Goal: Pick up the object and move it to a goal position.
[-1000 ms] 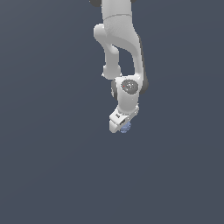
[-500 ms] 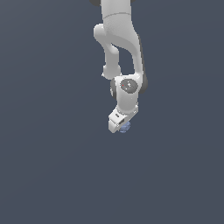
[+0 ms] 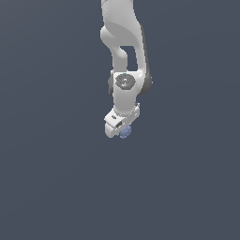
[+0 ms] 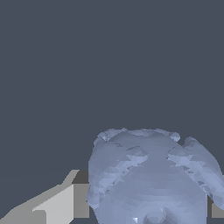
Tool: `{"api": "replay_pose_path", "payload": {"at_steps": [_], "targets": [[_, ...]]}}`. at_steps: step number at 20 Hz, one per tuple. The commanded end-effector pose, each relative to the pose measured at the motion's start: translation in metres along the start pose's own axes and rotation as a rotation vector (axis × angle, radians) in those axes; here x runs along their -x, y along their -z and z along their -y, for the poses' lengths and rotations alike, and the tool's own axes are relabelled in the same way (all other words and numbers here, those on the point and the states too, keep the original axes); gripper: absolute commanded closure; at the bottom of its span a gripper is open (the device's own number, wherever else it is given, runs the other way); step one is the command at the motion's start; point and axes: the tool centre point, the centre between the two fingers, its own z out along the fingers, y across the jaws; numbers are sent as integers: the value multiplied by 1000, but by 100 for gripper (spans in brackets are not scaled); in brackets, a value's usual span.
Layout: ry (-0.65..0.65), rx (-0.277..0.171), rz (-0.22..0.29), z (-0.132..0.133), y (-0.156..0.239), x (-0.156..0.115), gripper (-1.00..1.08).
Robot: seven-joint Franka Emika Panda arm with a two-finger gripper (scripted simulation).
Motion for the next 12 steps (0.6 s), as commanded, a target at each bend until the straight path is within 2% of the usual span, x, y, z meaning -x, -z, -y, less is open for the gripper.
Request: {"api": "replay_pose_path", "payload": {"at_steps": [1, 12], "targets": [[-1, 0, -1, -15, 18, 14, 108], [0, -1, -2, -80, 95, 73, 108]]}}
